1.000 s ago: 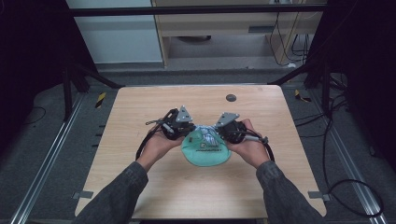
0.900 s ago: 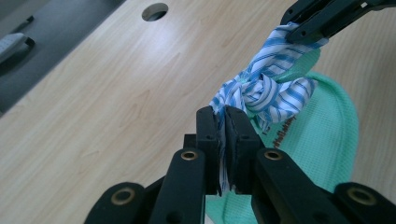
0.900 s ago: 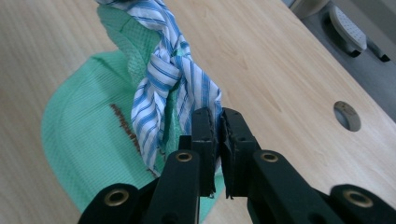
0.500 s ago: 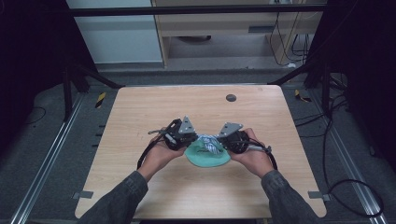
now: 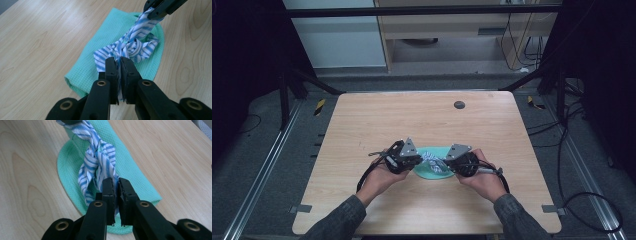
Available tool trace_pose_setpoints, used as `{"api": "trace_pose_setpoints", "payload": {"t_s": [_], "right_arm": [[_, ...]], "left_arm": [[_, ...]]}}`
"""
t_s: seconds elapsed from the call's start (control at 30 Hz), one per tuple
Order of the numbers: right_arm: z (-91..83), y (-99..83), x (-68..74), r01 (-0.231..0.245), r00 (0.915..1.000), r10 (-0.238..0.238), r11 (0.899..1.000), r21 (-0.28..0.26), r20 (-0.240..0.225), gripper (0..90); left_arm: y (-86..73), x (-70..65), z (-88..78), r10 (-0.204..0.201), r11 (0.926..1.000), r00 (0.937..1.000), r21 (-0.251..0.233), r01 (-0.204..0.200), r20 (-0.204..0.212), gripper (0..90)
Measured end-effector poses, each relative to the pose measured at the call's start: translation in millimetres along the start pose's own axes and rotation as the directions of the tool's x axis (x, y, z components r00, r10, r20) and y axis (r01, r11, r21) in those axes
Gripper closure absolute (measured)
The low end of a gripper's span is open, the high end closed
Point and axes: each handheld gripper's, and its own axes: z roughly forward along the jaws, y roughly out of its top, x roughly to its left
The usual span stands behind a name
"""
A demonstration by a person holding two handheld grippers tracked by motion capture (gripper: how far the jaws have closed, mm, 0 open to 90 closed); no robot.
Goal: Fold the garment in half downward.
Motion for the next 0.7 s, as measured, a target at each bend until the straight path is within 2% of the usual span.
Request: {"api": "trace_pose_setpoints", "payload": {"t_s": [0.2, 0.37, 0.7], "right_arm": [[-3.1, -7.6, 9.6, 0.005, 0.9997, -0.005, 1.0, -0.003, -0.022, 84.2], [-5.7, -14.5, 16.9, 0.006, 0.9995, -0.006, 1.0, -0.008, -0.032, 84.4], [-7.8, -26.6, 31.7, 0.005, 0.9987, -0.005, 1.0, -0.011, -0.05, 84.8]], "left_arm": [[-10.1, -6.4, 0.3, 0.012, 0.9999, 0.9998, 0.011, -0.012, 0.015, 85.0], [-18.0, -13.1, 0.3, 0.008, 1.0, 0.9995, -0.001, -0.008, 0.03, 85.2], [-33.6, -25.2, 2.9, 0.011, 0.9999, 0.9985, 0.008, -0.012, 0.053, 85.3]]}}
